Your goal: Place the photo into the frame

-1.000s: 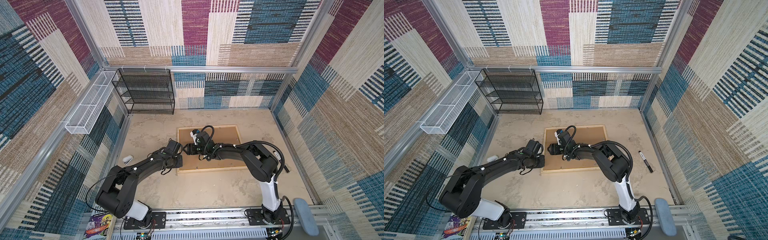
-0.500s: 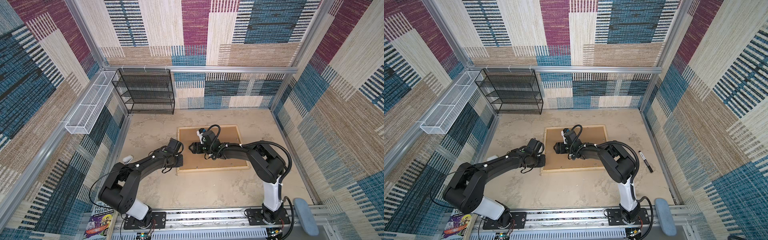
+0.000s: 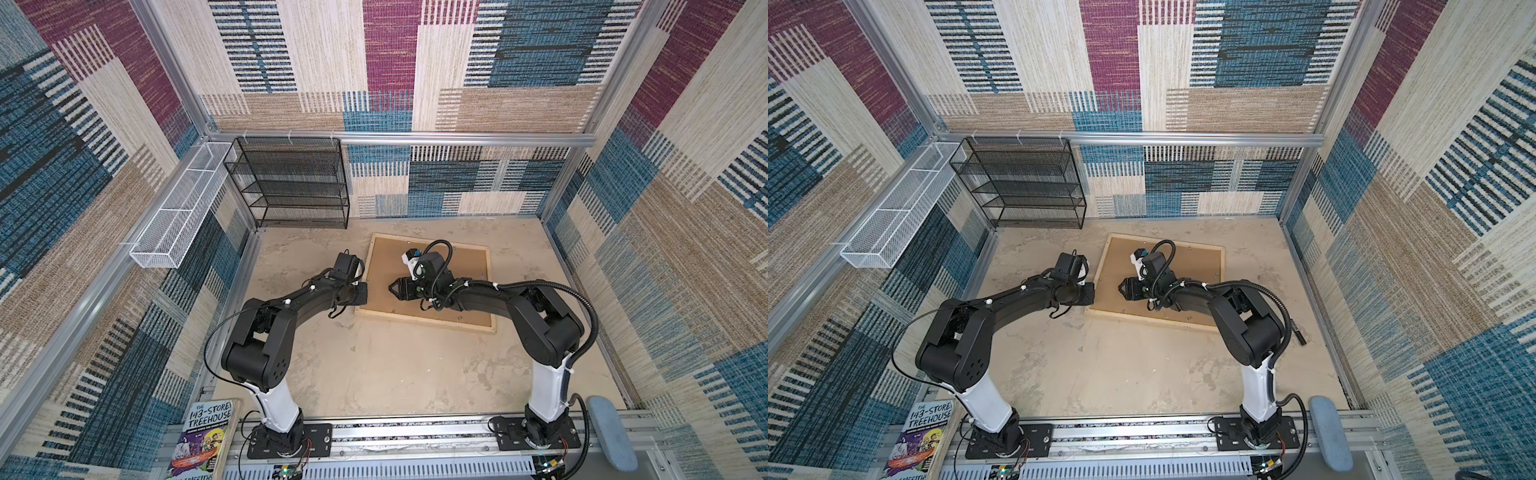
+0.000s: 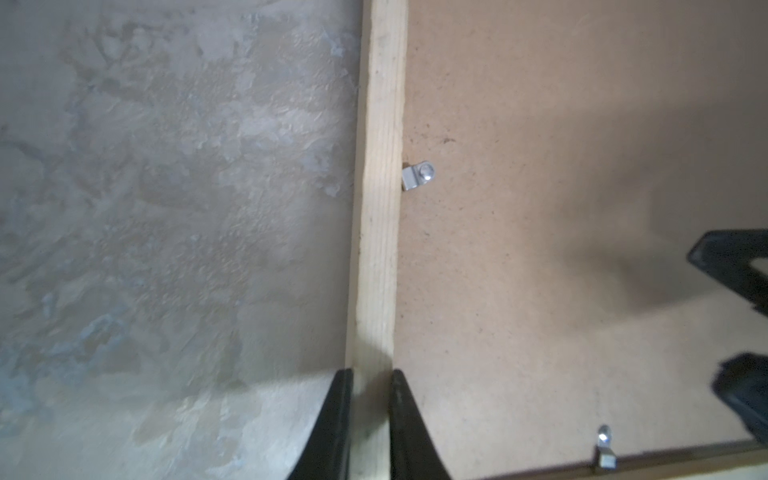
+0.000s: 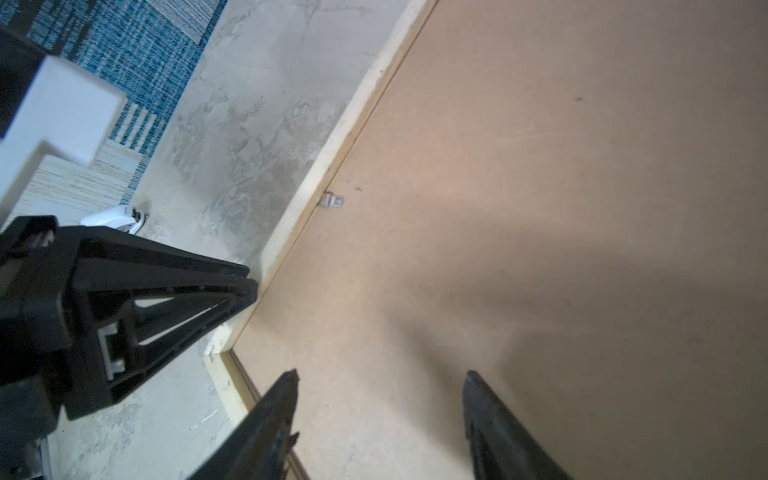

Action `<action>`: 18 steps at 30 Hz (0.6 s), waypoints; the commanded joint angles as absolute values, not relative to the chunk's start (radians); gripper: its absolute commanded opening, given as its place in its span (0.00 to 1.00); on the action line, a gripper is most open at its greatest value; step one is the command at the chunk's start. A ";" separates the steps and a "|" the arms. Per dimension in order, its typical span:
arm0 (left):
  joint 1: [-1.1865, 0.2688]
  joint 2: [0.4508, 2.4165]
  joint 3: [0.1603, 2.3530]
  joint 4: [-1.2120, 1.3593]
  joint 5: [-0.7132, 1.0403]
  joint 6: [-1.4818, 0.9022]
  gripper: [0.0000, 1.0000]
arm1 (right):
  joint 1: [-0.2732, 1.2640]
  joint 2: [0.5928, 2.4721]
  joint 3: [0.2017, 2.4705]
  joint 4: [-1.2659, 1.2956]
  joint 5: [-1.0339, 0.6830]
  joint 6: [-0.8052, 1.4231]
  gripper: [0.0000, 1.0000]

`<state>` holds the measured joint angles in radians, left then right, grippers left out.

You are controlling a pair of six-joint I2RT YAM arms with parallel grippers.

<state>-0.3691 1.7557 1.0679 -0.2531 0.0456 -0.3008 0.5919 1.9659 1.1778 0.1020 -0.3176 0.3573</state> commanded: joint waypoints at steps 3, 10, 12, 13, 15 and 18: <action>-0.366 1.761 1.080 -0.271 0.062 -0.290 0.08 | 0.601 2.053 1.275 0.154 -0.398 0.270 0.33; -0.371 1.752 1.039 -0.281 0.099 -0.390 0.07 | 0.622 2.135 1.353 0.160 -0.402 0.248 0.21; -0.375 1.744 1.012 -0.267 0.100 -0.414 0.07 | 0.640 2.156 1.363 0.162 -0.395 0.250 0.22; -0.377 1.740 0.999 -0.259 0.101 -0.422 0.07 | 0.648 2.166 1.369 0.163 -0.392 0.250 0.24; -0.380 1.729 0.979 -0.249 0.101 -0.440 0.07 | 0.661 2.186 1.379 0.172 -0.379 0.256 0.29; -0.388 1.717 0.960 -0.246 0.101 -0.462 0.06 | 0.678 2.217 1.400 0.169 -0.340 0.261 0.35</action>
